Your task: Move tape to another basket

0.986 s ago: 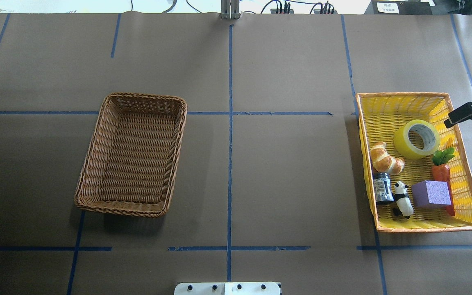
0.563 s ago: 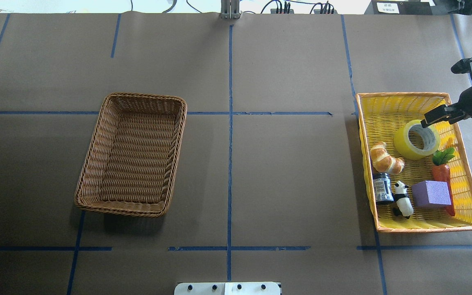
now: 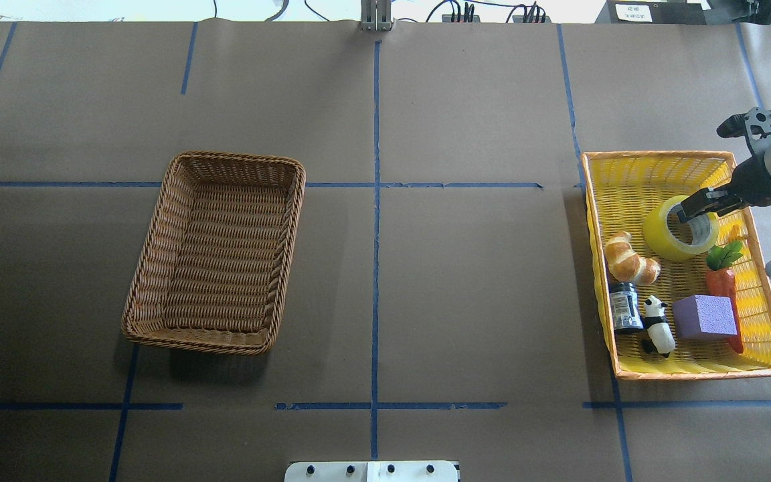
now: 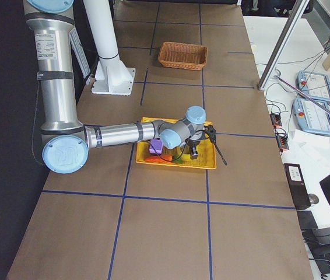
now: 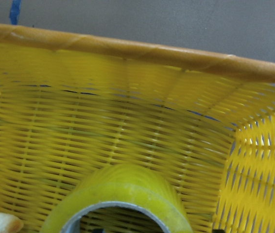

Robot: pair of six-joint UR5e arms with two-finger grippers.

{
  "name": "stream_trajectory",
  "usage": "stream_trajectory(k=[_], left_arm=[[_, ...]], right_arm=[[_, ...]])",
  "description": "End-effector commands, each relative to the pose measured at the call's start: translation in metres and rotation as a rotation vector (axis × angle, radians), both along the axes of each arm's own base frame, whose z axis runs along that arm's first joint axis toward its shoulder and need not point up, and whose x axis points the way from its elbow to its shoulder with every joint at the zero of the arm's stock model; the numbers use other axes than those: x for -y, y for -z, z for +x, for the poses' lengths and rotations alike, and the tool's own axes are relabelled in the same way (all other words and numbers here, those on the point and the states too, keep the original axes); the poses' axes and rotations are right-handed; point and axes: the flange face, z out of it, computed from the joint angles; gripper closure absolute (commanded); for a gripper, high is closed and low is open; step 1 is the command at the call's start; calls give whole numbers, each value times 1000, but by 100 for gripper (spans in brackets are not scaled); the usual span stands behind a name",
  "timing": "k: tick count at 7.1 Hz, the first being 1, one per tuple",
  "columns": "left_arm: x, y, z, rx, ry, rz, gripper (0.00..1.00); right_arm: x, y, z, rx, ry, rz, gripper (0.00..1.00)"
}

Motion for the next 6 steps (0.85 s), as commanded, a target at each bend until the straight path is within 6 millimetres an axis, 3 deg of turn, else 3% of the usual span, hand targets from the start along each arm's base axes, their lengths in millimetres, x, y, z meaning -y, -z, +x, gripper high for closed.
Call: stream_trajectory(k=[1,2,4,6], left_arm=[[0,-5,0,0,0,-9,0],[0,-4,0,0,0,-8,0],[0,-3,0,0,0,-6,0],[0,-3,0,0,0,-6,0]], right_arm=[[0,-1,-3,3,9,-10,19],[0,-4,-5,-2,11,-16,17],[0,-11,-5,-9,7,-36,41],[-4,-15,-2,-6,8,-36,90]])
